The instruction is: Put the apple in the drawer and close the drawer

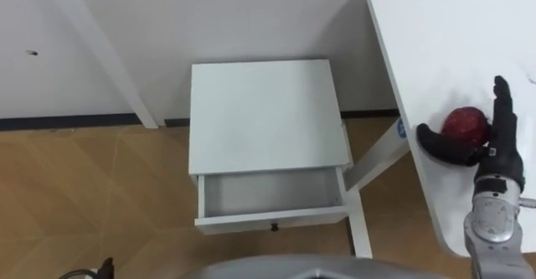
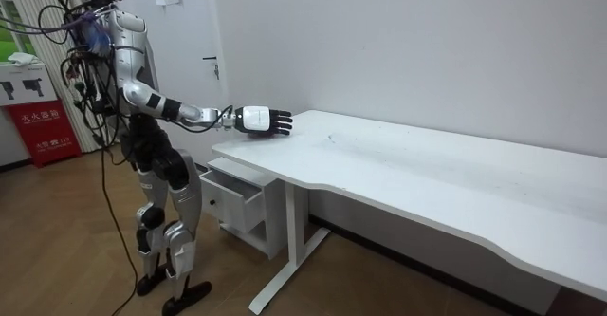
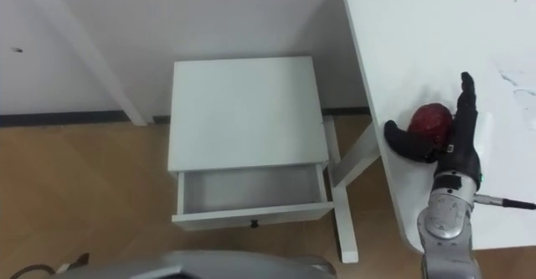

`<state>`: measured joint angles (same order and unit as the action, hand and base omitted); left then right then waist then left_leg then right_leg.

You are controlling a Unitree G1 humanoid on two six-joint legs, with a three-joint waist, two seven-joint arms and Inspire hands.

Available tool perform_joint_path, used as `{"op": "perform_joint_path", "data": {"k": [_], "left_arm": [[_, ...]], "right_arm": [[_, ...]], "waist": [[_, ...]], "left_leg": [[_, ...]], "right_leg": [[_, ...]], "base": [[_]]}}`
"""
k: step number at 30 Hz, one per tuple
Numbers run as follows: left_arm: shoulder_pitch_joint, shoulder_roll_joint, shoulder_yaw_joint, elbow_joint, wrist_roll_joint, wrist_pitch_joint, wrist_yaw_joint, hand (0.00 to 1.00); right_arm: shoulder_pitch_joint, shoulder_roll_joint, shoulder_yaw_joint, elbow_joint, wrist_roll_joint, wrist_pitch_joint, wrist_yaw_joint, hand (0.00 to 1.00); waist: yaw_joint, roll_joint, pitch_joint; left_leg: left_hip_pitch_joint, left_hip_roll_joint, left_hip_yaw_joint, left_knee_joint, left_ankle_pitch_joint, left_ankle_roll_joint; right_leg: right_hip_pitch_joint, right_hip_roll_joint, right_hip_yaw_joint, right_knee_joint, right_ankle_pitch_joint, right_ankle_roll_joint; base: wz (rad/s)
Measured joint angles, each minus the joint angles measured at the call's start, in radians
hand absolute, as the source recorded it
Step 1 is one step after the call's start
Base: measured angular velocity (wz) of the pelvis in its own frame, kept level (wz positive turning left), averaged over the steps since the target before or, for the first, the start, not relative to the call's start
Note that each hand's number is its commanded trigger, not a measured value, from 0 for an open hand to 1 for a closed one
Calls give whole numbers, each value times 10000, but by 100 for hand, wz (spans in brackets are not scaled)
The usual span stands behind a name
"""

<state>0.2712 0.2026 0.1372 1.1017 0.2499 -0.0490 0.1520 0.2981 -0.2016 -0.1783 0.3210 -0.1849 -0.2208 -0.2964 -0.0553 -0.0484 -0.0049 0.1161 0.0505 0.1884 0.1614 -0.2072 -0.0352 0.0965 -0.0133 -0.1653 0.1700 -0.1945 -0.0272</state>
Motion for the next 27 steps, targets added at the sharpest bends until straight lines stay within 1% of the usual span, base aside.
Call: {"op": "perform_joint_path", "data": {"k": [2,6,11,15,19,21,22,23,24,27], "left_arm": [[-9,3,-6,-11,29,1,0,0],[-41,14,-6,-45,72,2,13,0],[-49,14,-14,-39,95,6,307,0],[-49,13,-41,-44,149,66,367,0],[-42,13,-305,-49,149,88,365,0],[-148,4,-464,-54,180,109,362,0],[-177,-1,-560,-46,177,131,362,0],[-202,0,-696,-40,191,137,362,0],[-212,1,-770,-38,195,138,363,0],[-183,-16,-853,-10,287,144,365,0]], "right_arm": [[-55,-6,-59,164,-153,-80,-30,100],[-143,-133,-255,670,-303,-292,-303,100],[-144,-183,-402,804,-593,-325,-621,100],[-131,-176,-380,789,-601,-330,-717,100],[-140,-178,-281,541,-614,-57,-716,100],[-172,-184,-201,423,-816,42,-716,100],[-177,-197,-100,357,-1069,64,-716,100],[-174,-207,37,231,-1297,165,-715,100],[-174,-209,101,213,-1384,183,-715,100],[-132,-198,509,-157,-1420,442,-694,100]], "waist": [[11,49,-22],[19,46,-37],[27,38,-42],[30,7,-53],[62,-18,-59],[62,-19,-57],[61,-19,-56],[65,-13,-44],[79,-10,-41],[130,-13,-38]], "left_leg": [[-2,-1,-12,8,-26,44],[55,-16,-26,41,-37,65],[157,-15,-29,45,-37,65],[155,-18,-25,32,-37,65],[161,-21,-24,24,-37,64],[153,-17,-23,24,-37,64],[141,-11,-20,20,-37,64],[135,0,-13,13,-37,64],[136,7,-3,12,-37,64],[112,47,-6,11,-41,63]], "right_leg": [[38,0,-15,-17,25,15],[134,-10,-25,-34,29,26],[320,6,-59,-178,29,27],[322,8,-67,-196,29,27],[363,10,-40,-182,31,29],[340,14,-48,-172,32,30],[324,19,-46,-164,32,29],[316,21,-44,-141,36,24],[310,25,-44,-137,44,18],[264,53,-26,-123,79,-12]], "base": [[2],[4],[2],[0],[0],[0],[0],[-3],[-5],[-5]]}}
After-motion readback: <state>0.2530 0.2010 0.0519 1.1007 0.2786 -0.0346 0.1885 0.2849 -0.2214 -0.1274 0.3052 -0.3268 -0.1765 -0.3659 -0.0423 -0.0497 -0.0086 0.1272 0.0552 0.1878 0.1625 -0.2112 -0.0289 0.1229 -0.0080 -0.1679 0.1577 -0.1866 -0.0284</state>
